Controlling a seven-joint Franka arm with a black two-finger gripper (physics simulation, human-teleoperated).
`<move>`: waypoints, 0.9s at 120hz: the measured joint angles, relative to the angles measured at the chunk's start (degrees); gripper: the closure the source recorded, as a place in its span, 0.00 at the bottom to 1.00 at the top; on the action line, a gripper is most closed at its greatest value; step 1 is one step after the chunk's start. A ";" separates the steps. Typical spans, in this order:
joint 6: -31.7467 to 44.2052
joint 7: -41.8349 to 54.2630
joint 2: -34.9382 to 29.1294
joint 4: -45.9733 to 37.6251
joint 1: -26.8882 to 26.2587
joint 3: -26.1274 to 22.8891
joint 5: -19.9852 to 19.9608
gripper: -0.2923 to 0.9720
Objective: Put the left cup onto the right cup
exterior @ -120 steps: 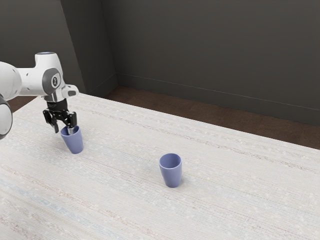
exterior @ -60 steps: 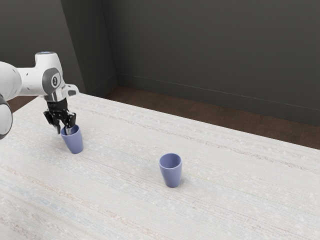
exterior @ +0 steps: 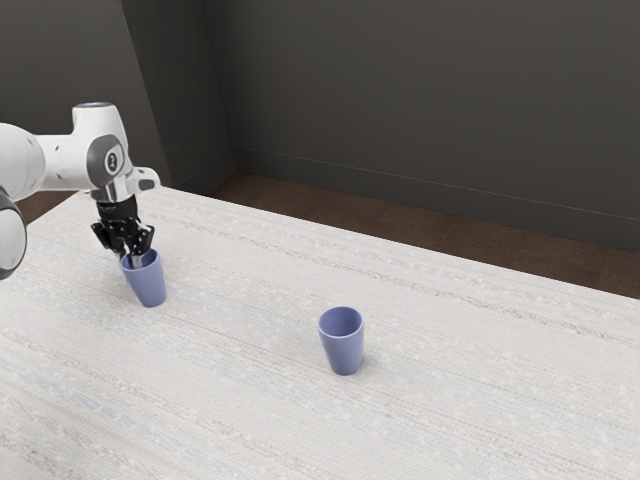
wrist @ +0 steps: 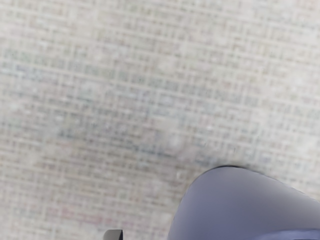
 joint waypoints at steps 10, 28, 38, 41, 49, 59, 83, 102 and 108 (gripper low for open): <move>-0.01 -0.04 0.10 0.07 0.00 -0.08 0.00 0.69; -0.01 -0.09 0.14 0.09 0.00 -0.10 0.00 0.73; -0.01 -0.12 0.14 0.09 0.00 -0.12 0.06 0.76; -0.01 -0.14 0.14 0.09 0.00 -0.15 0.07 0.77; 0.00 -0.17 0.14 0.09 0.01 -0.21 0.11 0.78; 0.01 -0.22 0.09 0.09 0.00 -0.40 0.17 0.80; 0.03 -0.29 -0.46 -0.10 -0.08 -0.39 0.24 0.83; 0.08 -0.37 -1.54 -0.51 -0.23 -0.37 0.36 0.83; 0.09 -0.39 -1.82 -0.63 -0.29 -0.37 0.39 0.83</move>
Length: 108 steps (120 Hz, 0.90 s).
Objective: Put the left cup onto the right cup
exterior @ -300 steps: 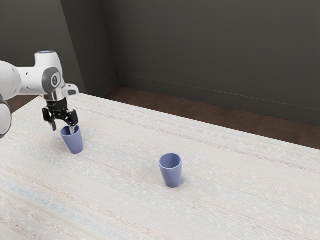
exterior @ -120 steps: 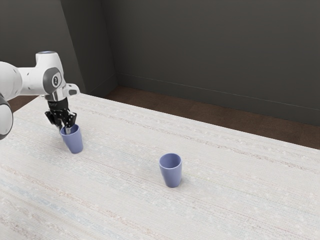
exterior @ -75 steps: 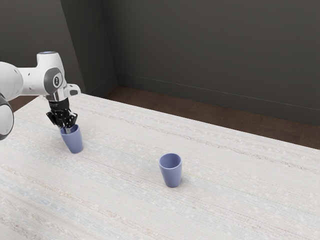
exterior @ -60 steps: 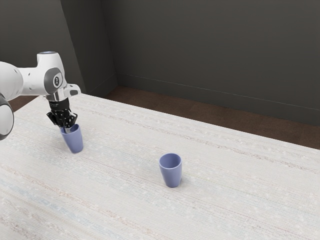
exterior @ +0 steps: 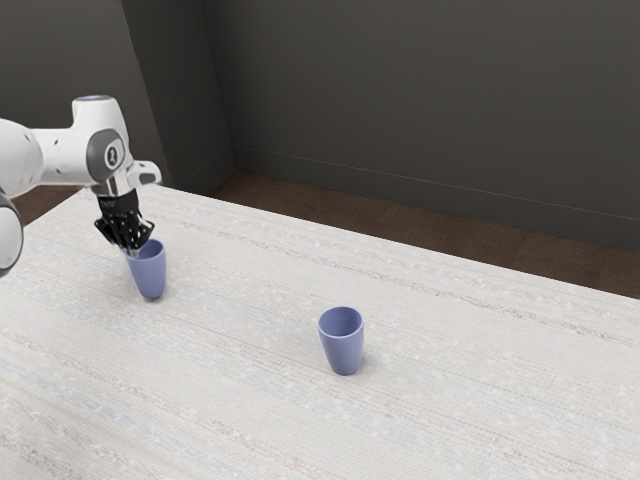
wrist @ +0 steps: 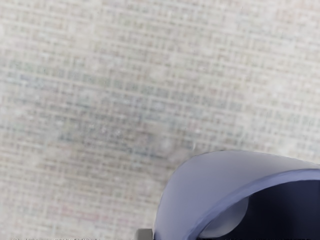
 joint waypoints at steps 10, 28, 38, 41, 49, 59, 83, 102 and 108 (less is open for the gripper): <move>-0.01 -0.04 -0.61 -0.12 -0.19 0.00 0.08 0.83; -0.03 -0.10 -2.27 -0.22 -0.79 0.00 0.21 0.84; -0.15 -0.13 -3.42 -0.28 -1.31 0.00 0.26 0.84; -0.21 -0.13 -3.74 -0.30 -1.51 -0.02 0.28 0.84; -0.39 -0.14 -4.74 -0.48 -1.98 -0.16 0.32 0.84; -0.51 -0.14 -6.10 -1.52 -2.64 -0.30 0.32 0.84; -0.84 -0.08 -8.93 -2.96 -4.52 -0.35 0.37 0.84; -1.35 -0.01 -10.46 -3.50 -6.14 -0.35 0.39 0.84; -1.51 0.00 -11.03 -3.83 -6.68 -0.35 0.42 0.84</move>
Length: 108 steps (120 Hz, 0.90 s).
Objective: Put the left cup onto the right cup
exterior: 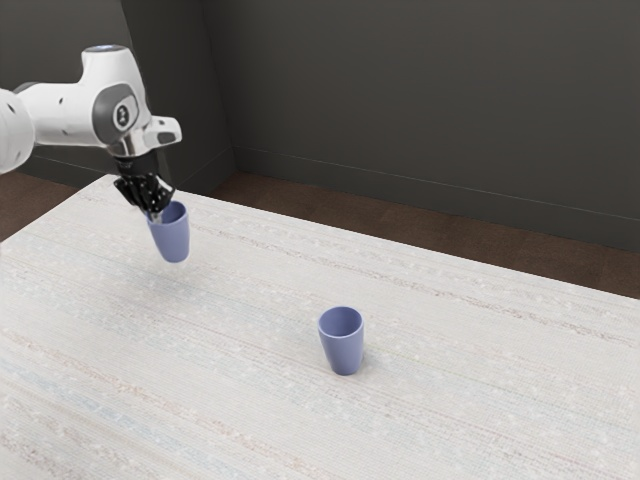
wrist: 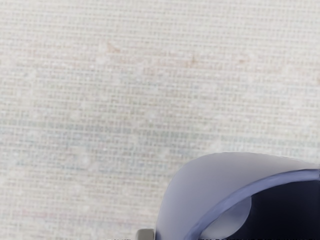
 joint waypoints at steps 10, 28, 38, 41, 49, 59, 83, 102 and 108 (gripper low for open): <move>-0.26 0.04 -1.16 -0.71 -0.84 0.00 0.02 0.84; -0.99 0.11 -2.13 -0.89 -2.75 0.07 0.07 0.84; -1.55 0.15 -2.84 -0.90 -4.07 0.11 0.11 0.84; -1.74 0.16 -3.08 -0.91 -4.37 0.12 0.13 0.84; -2.30 0.19 -3.90 -0.98 -5.12 0.09 0.16 0.84; -2.90 0.23 -5.24 -1.72 -5.97 0.09 0.18 0.84; -3.64 0.30 -8.14 -4.37 -7.61 0.10 0.22 0.83; -3.96 0.35 -9.59 -5.41 -9.70 0.14 0.32 0.83; -4.02 0.36 -9.89 -5.78 -10.53 0.14 0.33 0.83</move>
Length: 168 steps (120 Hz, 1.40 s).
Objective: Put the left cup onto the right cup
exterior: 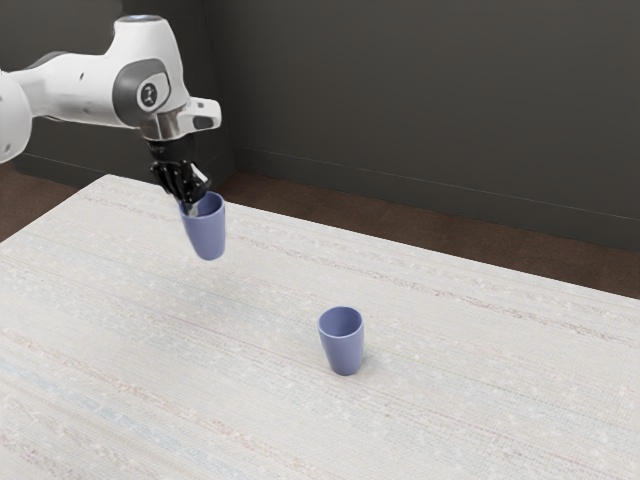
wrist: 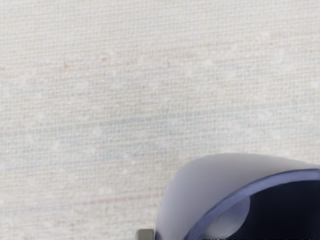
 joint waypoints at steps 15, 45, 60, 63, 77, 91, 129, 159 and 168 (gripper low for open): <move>-0.13 0.02 -0.43 -0.36 -1.87 -0.01 0.03 0.83; -0.35 0.05 -1.54 -1.71 -5.06 -0.05 0.05 0.83; -0.36 0.05 -2.32 -2.69 -6.46 -0.05 0.03 0.83; -0.34 0.06 -2.46 -2.92 -6.73 -0.05 0.03 0.83; -0.30 0.07 -2.90 -3.56 -7.93 -0.05 0.02 0.83; -0.23 0.07 -2.97 -3.72 -9.40 -0.05 0.02 0.83; -0.09 0.09 -2.90 -3.74 -13.29 -0.14 -0.06 0.83; 0.21 0.09 -2.01 -3.40 -15.22 -0.14 -0.52 0.83; 0.27 0.07 -1.48 -3.10 -15.56 -0.18 -0.63 0.83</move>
